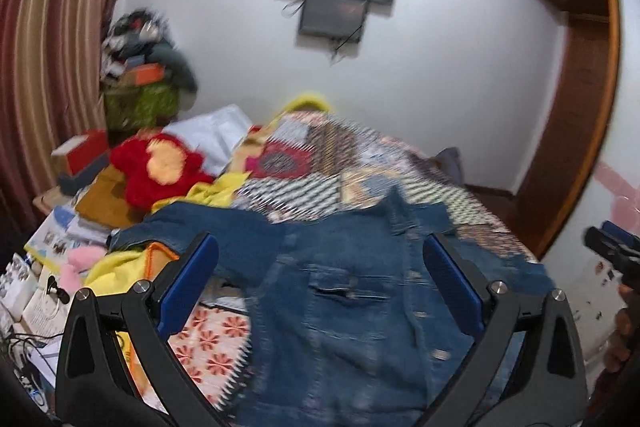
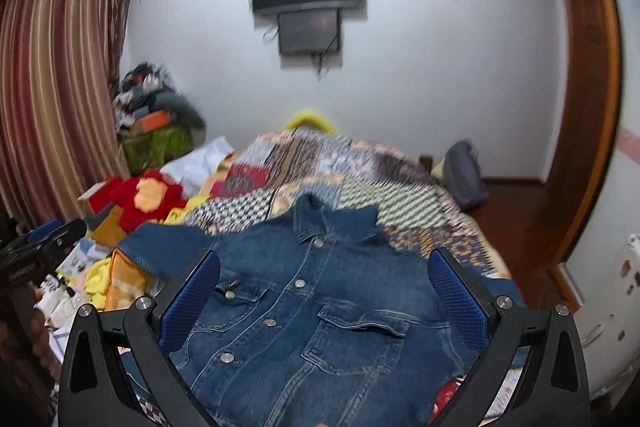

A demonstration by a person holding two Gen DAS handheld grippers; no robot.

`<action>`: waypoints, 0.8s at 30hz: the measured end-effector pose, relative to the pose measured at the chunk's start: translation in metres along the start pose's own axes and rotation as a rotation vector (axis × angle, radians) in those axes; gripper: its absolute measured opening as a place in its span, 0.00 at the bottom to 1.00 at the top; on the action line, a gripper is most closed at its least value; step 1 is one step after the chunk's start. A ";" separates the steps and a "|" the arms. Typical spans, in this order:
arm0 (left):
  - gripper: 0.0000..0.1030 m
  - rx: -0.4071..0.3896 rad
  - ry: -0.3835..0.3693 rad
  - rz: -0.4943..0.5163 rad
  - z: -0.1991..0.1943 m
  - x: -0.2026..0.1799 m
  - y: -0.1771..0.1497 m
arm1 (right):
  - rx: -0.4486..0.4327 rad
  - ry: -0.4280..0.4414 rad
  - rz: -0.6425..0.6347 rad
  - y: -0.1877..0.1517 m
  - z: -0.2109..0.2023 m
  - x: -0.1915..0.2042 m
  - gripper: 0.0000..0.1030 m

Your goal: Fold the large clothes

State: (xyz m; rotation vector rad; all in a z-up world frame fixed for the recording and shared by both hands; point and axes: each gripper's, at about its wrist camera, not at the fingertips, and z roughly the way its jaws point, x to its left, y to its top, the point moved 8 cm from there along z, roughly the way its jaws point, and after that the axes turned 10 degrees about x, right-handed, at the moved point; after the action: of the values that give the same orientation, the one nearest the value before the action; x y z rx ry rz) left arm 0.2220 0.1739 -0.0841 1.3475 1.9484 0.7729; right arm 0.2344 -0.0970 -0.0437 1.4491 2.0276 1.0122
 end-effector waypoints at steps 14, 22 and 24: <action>1.00 0.463 0.047 -0.187 0.188 0.113 -0.029 | 0.288 0.050 -0.076 0.058 0.160 -0.017 1.00; 0.94 0.614 -0.050 -0.371 0.241 0.132 -0.070 | 0.535 0.085 -0.101 0.014 0.262 -0.016 1.00; 0.89 0.635 -0.059 -0.386 0.250 0.133 -0.074 | 0.587 0.103 -0.090 0.001 0.281 -0.017 1.00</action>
State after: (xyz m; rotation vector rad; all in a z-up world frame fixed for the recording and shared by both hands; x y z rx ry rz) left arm 0.3370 0.3047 -0.3191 1.2334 2.4094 -0.0856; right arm 0.4412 -0.0277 -0.2213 1.5763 2.5794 0.4735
